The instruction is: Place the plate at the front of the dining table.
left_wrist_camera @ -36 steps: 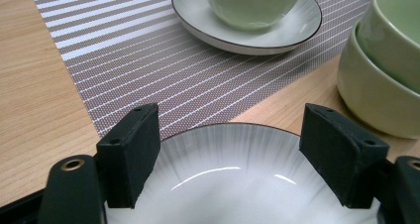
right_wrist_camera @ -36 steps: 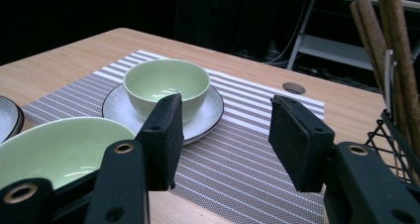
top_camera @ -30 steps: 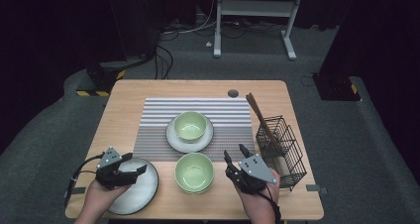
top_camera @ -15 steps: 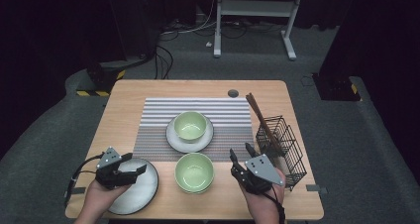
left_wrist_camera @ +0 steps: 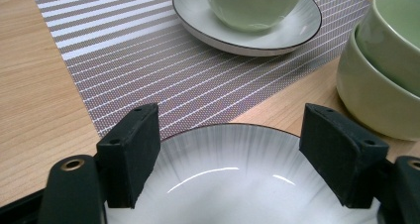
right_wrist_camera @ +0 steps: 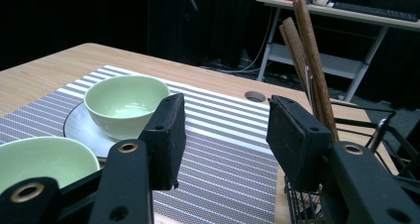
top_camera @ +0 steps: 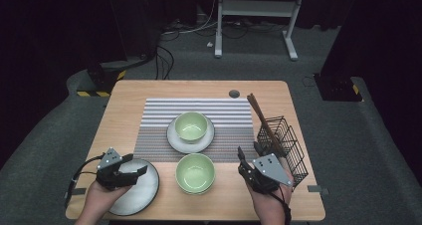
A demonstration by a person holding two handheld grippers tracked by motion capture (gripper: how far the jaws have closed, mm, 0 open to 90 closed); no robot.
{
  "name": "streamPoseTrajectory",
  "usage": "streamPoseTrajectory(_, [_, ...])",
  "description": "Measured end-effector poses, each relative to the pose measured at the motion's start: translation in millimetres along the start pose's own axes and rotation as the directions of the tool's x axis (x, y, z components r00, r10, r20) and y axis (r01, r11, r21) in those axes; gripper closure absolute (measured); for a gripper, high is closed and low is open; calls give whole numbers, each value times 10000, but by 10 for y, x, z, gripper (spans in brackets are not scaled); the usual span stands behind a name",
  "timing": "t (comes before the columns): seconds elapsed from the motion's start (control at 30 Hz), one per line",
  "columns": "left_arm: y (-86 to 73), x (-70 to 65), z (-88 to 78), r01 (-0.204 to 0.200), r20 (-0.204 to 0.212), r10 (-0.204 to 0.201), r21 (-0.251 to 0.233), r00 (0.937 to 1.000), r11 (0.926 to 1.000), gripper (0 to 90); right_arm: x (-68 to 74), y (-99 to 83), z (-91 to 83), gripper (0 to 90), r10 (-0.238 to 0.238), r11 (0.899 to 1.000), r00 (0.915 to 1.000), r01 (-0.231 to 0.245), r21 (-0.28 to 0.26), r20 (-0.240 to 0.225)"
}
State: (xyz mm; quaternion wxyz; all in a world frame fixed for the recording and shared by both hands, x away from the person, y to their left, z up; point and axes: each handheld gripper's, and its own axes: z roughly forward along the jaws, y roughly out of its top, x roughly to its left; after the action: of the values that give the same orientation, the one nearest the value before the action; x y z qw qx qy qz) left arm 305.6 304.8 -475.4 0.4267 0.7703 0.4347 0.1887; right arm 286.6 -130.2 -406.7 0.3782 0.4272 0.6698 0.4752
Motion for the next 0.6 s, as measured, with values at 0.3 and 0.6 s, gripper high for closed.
streamPoseTrajectory(0.3, [3,7,-9,60,-20,-60,-31,10000,10000,242,-52,-19,3,492,-9,10000,9997,8,52,224])
streamPoseTrajectory(0.6, [-2,-2,4,-9,0,9,40,10000,10000,242,-136,-4,-23,501,180,9998,9986,-181,7,504])
